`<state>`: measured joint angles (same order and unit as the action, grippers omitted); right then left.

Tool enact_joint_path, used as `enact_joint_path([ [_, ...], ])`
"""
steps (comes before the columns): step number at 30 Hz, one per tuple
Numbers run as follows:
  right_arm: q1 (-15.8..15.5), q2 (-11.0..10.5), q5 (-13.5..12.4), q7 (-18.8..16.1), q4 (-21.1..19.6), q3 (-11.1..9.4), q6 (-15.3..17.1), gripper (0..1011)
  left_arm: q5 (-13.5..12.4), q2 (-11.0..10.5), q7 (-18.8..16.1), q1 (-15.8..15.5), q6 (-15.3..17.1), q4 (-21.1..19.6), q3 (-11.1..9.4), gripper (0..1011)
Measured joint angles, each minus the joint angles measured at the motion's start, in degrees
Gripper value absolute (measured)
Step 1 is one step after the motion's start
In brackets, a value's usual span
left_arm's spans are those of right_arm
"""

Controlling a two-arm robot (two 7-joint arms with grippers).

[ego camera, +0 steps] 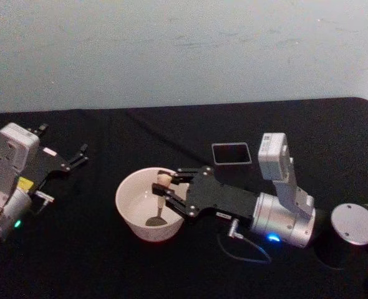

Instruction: Pick up the stirring spoon with one hand, stir inside the cup, then place it back in its original position.

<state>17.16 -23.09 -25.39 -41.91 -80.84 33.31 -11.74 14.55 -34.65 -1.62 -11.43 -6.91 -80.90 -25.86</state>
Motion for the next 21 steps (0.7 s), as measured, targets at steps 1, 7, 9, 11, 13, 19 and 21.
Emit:
enact_joint_path([
  [1, 0.3, 0.5, 0.0, 0.0, 0.2, 0.2, 0.0, 212, 0.0, 0.0, 0.0, 0.0, 0.0, 0.0, 0.0, 1001],
  [7, 2.5, 3.2, 0.5, 1.3, 3.0, 0.9, -0.9, 212, 0.0, 0.0, 0.0, 0.0, 0.0, 0.0, 0.0, 1001],
  [9, 3.4, 4.1, 0.8, 1.7, 4.1, 1.0, -1.3, 212, 0.0, 0.0, 0.0, 0.0, 0.0, 0.0, 0.0, 1001],
  [11, 4.3, 5.0, 1.3, 2.3, 5.7, 1.0, -1.8, 212, 0.0, 0.0, 0.0, 0.0, 0.0, 0.0, 0.0, 1001],
  [13, 5.0, 5.6, 1.8, 2.8, 6.8, 0.9, -2.1, 212, 0.0, 0.0, 0.0, 0.0, 0.0, 0.0, 0.0, 1001],
  [19, 6.4, 6.4, 3.0, 4.2, 9.7, 0.1, -2.6, 211, 0.0, 0.0, 0.0, 0.0, 0.0, 0.0, 0.0, 1001],
  [21, 6.4, 6.4, 3.1, 4.4, 9.9, -0.2, -2.6, 212, 0.0, 0.0, 0.0, 0.0, 0.0, 0.0, 0.0, 1001],
])
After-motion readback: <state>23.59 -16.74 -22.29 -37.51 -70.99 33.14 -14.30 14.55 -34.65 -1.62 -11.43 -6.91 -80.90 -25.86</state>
